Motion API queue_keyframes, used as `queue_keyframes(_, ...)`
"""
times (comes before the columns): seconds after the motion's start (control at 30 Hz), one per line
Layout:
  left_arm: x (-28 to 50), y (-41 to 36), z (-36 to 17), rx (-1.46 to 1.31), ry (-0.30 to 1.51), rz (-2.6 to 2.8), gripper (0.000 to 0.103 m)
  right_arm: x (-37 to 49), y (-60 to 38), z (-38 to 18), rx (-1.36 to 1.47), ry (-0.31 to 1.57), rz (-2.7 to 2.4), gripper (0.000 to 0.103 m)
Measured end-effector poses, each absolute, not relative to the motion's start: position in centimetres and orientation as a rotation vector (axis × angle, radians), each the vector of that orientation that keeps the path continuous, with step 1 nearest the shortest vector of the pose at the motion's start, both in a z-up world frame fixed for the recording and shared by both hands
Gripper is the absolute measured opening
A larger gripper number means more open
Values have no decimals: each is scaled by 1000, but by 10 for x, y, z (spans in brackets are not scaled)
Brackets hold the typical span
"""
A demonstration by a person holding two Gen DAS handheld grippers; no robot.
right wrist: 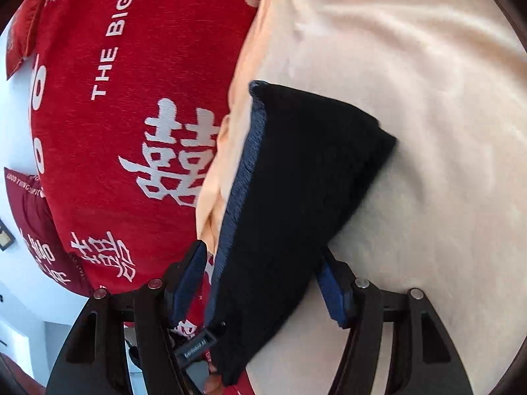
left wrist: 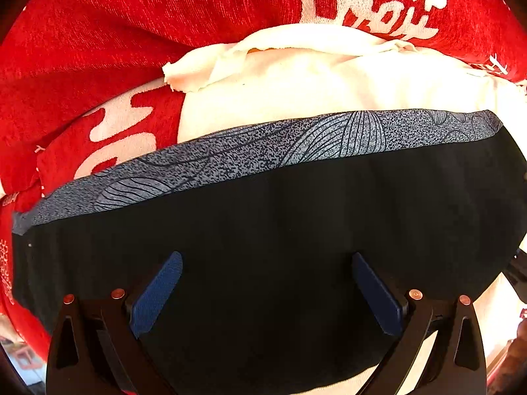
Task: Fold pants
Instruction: 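Grasp the end of the folded black trouser strip with the right gripper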
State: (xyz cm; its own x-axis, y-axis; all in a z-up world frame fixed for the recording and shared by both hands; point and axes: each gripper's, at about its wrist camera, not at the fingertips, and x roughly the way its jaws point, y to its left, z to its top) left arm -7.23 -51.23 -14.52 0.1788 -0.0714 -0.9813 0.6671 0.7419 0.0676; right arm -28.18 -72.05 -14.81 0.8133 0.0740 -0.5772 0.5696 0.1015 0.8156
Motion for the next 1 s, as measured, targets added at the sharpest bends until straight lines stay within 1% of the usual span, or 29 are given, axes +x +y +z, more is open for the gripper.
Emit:
queue_keyframes(0.03,-71,-513,-140,567,1289,-562,89,-277,-723,-148,1434,554,-387,69)
queue_keyframes(0.07,-71,-515,-133,573,1273,-572,83,-273,-724,-148,1434,556,-385,69)
queue_keyframes(0.1,-71,-517,-125,584,1247,-581,83,-270,-726,-148,1441,563,-385,68)
queue_keyframes(0.13,-73,-520,-115,597,1202,-586,83,-269,-728,-148,1452,570,-392,61)
queue_keyframes(0.17,-73,-522,-110,603,1181,-592,83,-268,-729,-150,1469,579,-405,50)
queue_keyframes(0.2,-73,-524,-105,604,1162,-602,83,-267,-731,-153,1488,601,-427,19)
queue_keyframes(0.23,-74,-527,-102,605,1149,-614,83,-269,-732,-159,1520,605,-440,17)
queue_keyframes(0.3,-74,-533,-106,614,1143,-616,83,-275,-732,-162,1560,569,-425,16)
queue_keyframes(0.37,-72,-533,-117,614,1179,-597,83,-278,-728,-155,1542,566,-424,16)
queue_keyframes(0.4,-76,-528,-121,605,1195,-586,83,-280,-725,-151,1532,572,-422,19)
queue_keyframes(0.43,-75,-525,-129,596,1219,-569,83,-284,-721,-148,1522,601,-436,23)
queue_keyframes(0.47,-75,-520,-133,594,1231,-563,83,-289,-718,-147,1514,635,-461,33)
queue_keyframes(0.5,-74,-515,-138,585,1242,-565,84,-295,-713,-147,1512,664,-474,53)
queue_keyframes(0.57,-75,-513,-140,581,1220,-554,91,-305,-708,-145,1511,623,-464,55)
queue_keyframes(0.77,-76,-518,-136,636,1199,-577,92,-300,-734,-151,1542,452,-554,55)
queue_keyframes(0.8,-77,-519,-136,640,1196,-578,92,-298,-740,-153,1563,434,-552,52)
queue_keyframes(0.83,-77,-519,-137,642,1194,-576,92,-295,-747,-155,1596,430,-524,24)
queue_keyframes(0.87,-77,-520,-138,643,1193,-574,92,-291,-751,-153,1609,415,-479,13)
queue_keyframes(0.9,-77,-519,-138,642,1192,-572,92,-285,-751,-140,1574,390,-406,13)
queue_keyframes(0.97,-76,-518,-139,639,1194,-567,92,-272,-745,-113,1424,454,-367,13)
queue_keyframes(1.0,-74,-518,-140,640,1196,-567,92,-268,-742,-108,1386,476,-360,17)
